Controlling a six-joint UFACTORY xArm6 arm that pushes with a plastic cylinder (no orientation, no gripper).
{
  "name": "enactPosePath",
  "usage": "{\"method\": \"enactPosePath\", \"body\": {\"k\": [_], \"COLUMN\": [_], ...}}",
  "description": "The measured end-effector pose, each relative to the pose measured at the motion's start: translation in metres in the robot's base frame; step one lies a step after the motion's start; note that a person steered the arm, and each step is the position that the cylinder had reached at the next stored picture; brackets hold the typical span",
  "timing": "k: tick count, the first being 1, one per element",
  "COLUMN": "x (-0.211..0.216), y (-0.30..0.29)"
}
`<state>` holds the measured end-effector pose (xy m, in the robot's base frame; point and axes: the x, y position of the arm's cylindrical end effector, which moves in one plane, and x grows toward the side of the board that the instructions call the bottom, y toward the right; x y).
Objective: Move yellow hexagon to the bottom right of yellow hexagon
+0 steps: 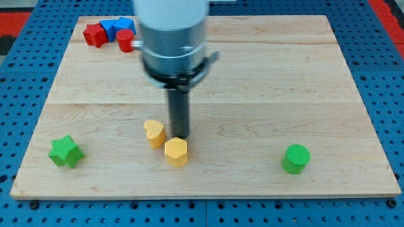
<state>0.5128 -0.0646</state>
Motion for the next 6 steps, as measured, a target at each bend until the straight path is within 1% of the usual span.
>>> {"method": "enactPosePath", "body": {"k": [1,2,3,4,5,6], "x": [-0.002,-0.017,-0.002,-0.009,-0.019,0.019], "y": [-0.056,-0.061,-0.110,-0.070,0.035,0.087]}}
